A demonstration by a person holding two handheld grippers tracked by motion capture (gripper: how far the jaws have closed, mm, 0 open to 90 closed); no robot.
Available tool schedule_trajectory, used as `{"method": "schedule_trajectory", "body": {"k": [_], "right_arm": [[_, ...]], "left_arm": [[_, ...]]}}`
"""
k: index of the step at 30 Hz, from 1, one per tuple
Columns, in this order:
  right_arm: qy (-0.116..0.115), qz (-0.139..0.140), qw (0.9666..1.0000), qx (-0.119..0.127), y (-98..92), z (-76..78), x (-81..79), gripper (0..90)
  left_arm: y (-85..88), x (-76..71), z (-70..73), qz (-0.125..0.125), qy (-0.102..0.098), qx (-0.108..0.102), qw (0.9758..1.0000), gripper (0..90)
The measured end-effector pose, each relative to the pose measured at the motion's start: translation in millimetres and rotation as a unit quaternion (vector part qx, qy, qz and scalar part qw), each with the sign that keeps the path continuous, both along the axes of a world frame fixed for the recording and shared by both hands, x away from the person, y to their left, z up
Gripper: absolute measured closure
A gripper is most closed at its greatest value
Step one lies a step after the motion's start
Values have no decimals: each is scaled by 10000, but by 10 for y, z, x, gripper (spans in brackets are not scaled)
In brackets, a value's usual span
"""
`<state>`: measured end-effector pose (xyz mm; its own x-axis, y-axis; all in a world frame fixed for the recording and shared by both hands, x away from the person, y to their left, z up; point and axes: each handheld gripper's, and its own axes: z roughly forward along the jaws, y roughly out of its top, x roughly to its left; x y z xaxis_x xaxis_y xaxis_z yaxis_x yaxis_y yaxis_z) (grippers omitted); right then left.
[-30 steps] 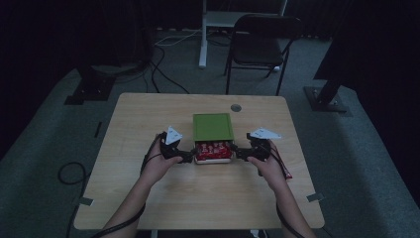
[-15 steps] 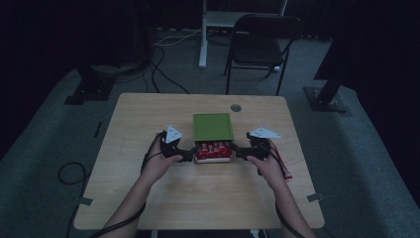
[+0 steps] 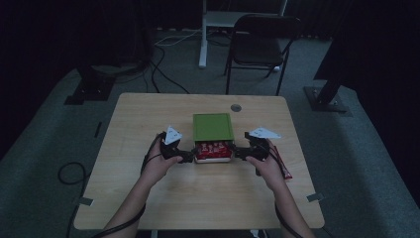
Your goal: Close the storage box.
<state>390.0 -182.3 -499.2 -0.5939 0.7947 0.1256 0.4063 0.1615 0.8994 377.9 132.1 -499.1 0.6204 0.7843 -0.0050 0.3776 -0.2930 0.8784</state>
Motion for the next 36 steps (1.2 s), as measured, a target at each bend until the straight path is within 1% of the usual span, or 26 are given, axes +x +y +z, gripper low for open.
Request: {"method": "schedule_trajectory", "body": {"k": [3,5,8,11,17,18,20,22,24,27,33,36], "right_arm": [[-31,13,10000,-13,1,18,-25,133],[-31,-8,10000,6,-8,25,-33,132],[-36,-35,10000,15,-27,33,-44,132],[-49,-52,10000,26,-45,37,-56,131],[-32,-73,10000,7,-71,24,-72,131],[-2,-110,9999,-7,-92,4,-78,131],[-21,-126,9999,-20,-108,-1,-81,131],[-13,-150,9999,-11,-120,-1,-91,131],[-25,-167,9999,-25,-136,-1,-101,131],[-28,-184,9998,-37,-159,-2,-118,131],[-34,-195,9998,-53,-206,-2,-149,131],[-40,-211,9998,-58,-231,-6,-167,131]], "left_arm": [[-3,-37,4,-42,118,-81,9999,23],[-2,-52,7,-74,57,-10,10000,23],[5,-69,19,-81,39,81,9999,22],[18,-83,28,-68,40,5,10000,23],[51,-111,38,-73,72,23,9999,22],[59,-114,37,-77,80,42,9999,22],[74,-124,36,-73,87,68,9999,23],[86,-136,31,-75,114,46,9999,23],[99,-146,25,-62,118,80,9999,23],[123,-161,18,-38,123,42,9999,23],[180,-181,-6,9,170,32,9998,23],[205,-192,-19,38,153,33,9999,23]]}}
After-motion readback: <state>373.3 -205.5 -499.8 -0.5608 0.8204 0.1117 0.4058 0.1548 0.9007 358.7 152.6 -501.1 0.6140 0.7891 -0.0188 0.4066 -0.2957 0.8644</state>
